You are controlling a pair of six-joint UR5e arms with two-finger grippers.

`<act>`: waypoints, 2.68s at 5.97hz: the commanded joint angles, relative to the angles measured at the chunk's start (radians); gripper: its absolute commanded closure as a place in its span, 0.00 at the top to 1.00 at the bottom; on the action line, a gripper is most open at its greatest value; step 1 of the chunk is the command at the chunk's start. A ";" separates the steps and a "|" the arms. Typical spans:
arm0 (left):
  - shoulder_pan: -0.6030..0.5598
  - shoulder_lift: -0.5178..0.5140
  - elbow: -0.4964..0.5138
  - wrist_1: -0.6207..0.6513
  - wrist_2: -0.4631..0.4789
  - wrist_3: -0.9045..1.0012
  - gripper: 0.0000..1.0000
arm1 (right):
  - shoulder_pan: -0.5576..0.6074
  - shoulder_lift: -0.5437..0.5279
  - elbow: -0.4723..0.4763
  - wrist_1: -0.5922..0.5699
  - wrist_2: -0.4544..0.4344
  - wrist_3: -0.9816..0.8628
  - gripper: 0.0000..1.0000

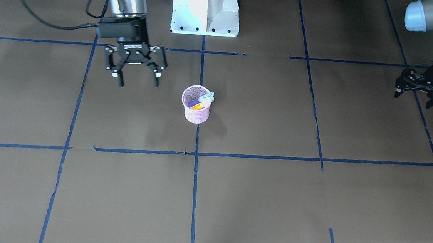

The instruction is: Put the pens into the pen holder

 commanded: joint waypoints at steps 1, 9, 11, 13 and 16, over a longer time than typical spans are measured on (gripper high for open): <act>-0.069 0.000 0.020 0.000 -0.013 0.031 1.00 | 0.303 -0.103 0.004 -0.001 0.467 -0.178 1.00; -0.370 0.020 0.186 0.242 -0.108 0.400 1.00 | 1.062 -0.478 -0.398 -0.088 1.038 -1.470 1.00; -0.367 0.033 0.170 0.265 -0.108 0.398 1.00 | 1.017 -0.489 -0.387 -0.181 1.031 -1.470 1.00; -0.367 0.036 0.202 0.267 -0.122 0.398 1.00 | 1.004 -0.489 -0.367 -0.237 0.989 -1.511 1.00; -0.364 0.021 0.205 0.268 -0.108 0.396 1.00 | 1.005 -0.492 -0.346 -0.237 0.965 -1.511 1.00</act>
